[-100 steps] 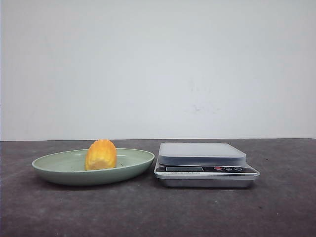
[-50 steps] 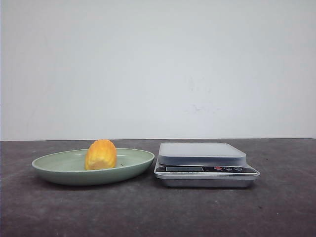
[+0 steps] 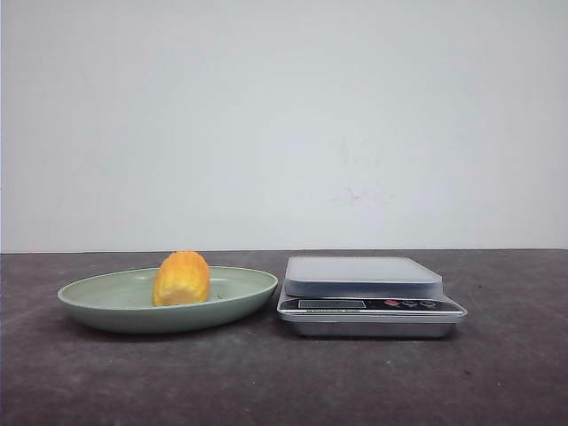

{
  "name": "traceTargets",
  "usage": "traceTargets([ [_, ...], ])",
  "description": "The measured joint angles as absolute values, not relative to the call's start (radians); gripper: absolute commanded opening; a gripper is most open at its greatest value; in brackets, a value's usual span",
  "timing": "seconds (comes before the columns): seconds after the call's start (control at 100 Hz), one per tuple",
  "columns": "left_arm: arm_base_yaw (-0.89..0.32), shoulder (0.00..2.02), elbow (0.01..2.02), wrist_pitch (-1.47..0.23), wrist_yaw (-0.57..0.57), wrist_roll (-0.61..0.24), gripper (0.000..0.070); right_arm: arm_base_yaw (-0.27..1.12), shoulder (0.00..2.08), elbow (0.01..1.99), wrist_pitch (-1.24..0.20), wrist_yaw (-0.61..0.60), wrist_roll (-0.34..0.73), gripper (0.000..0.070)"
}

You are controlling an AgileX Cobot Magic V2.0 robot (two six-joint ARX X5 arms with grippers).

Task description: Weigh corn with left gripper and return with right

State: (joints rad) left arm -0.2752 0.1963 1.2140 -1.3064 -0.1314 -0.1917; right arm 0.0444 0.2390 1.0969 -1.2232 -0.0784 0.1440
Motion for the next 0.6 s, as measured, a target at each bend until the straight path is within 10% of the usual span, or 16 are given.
traceTargets([
  [0.6,-0.289,0.197,1.214,-1.31,-0.147,-0.194,0.0012,0.044,0.239,1.097,-1.217,-0.078,0.147,0.0004],
])
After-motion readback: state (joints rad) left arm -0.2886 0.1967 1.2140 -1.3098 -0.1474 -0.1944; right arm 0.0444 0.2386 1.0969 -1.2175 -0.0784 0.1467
